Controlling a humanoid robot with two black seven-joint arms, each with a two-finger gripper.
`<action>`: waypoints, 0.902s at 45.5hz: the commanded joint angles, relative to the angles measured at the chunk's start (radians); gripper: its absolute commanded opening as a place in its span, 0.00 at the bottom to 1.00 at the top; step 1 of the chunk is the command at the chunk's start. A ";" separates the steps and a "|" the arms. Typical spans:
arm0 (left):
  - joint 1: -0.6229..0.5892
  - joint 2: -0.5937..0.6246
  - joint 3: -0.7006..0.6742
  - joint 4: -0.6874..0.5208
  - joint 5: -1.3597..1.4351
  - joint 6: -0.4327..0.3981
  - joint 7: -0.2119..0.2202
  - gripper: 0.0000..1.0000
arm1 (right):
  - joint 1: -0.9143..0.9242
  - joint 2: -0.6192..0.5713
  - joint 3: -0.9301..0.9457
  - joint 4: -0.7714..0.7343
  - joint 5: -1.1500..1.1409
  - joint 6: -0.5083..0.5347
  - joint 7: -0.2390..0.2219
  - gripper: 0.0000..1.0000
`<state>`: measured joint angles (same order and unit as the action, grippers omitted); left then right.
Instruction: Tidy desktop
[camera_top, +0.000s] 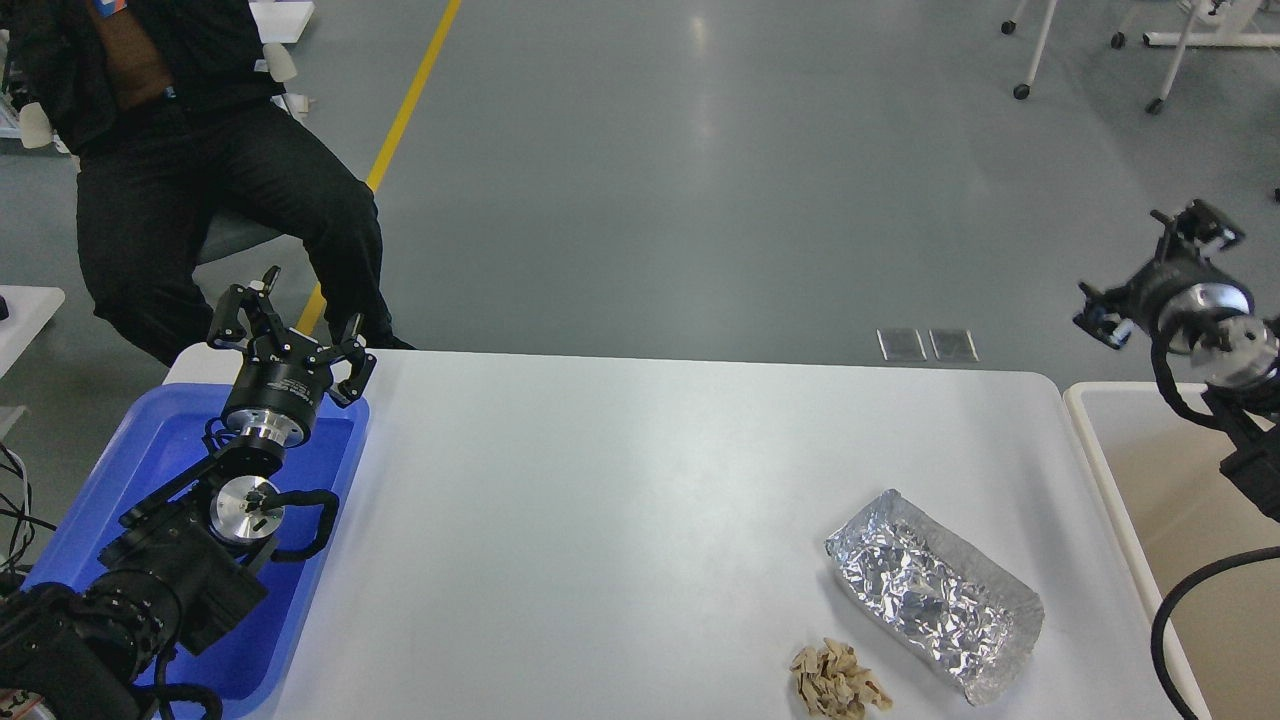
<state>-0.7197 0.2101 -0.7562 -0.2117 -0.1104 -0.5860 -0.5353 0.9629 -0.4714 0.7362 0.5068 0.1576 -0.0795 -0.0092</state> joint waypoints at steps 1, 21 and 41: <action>0.000 0.000 0.000 0.000 0.000 0.000 0.000 1.00 | 0.051 0.033 0.089 0.151 0.138 0.023 0.000 1.00; 0.000 0.000 0.000 0.000 0.000 0.000 0.000 1.00 | -0.079 0.168 0.084 0.122 0.134 0.308 0.012 1.00; 0.000 0.000 0.000 0.000 0.000 0.000 0.000 1.00 | -0.214 0.181 0.074 0.121 0.132 0.417 0.081 1.00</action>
<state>-0.7199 0.2101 -0.7562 -0.2117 -0.1104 -0.5860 -0.5354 0.8128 -0.3004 0.8172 0.6270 0.2895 0.2946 0.0313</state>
